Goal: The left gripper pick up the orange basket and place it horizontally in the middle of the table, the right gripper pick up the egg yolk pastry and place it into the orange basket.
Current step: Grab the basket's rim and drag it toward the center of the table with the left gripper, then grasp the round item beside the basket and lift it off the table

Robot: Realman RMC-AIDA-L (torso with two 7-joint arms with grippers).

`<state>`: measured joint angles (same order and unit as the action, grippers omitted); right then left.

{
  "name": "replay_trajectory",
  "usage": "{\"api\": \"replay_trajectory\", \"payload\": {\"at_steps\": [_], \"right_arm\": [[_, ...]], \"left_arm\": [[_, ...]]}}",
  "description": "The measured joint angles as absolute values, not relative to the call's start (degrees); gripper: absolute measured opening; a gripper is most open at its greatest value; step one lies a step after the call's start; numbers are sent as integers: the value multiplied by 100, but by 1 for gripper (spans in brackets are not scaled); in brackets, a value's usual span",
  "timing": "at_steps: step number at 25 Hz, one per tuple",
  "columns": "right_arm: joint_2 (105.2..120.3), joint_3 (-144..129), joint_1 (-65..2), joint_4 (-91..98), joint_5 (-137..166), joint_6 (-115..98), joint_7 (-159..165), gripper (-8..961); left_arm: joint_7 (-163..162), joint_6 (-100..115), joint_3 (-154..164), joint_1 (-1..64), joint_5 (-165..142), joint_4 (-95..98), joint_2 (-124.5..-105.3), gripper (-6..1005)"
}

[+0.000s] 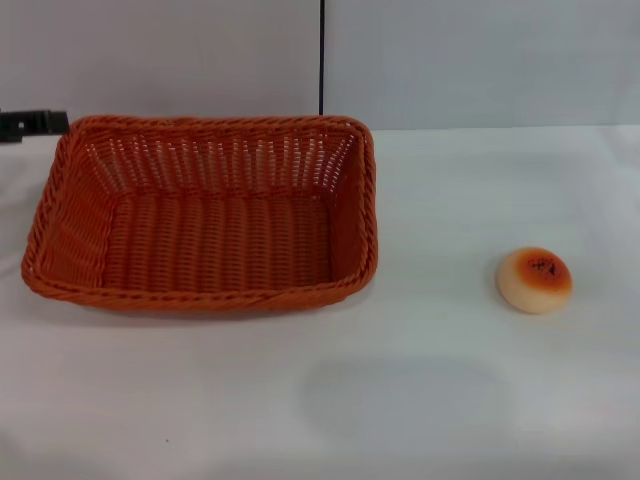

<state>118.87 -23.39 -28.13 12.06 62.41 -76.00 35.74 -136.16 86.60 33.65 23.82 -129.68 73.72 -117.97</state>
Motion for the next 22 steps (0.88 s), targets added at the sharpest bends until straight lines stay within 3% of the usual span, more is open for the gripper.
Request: {"api": "replay_trajectory", "payload": {"at_steps": [8,19,22], "right_arm": [[11874,-3643,-2422,1992,7098,-7612,5107,783],[11880,-3755,-2588,2613,8119,-7909,6248,782],[11863,-3980,-2697,2885,8278,-7835,6456,782]], "left_arm": [[-9810,8565,2851,1730,-9890,5457,-11784,809],[-6869,8766,2845,1451,-8504,3929,-11813,809],[-4819,8920,2719,1406,-7855,2626,-11824,808]]}}
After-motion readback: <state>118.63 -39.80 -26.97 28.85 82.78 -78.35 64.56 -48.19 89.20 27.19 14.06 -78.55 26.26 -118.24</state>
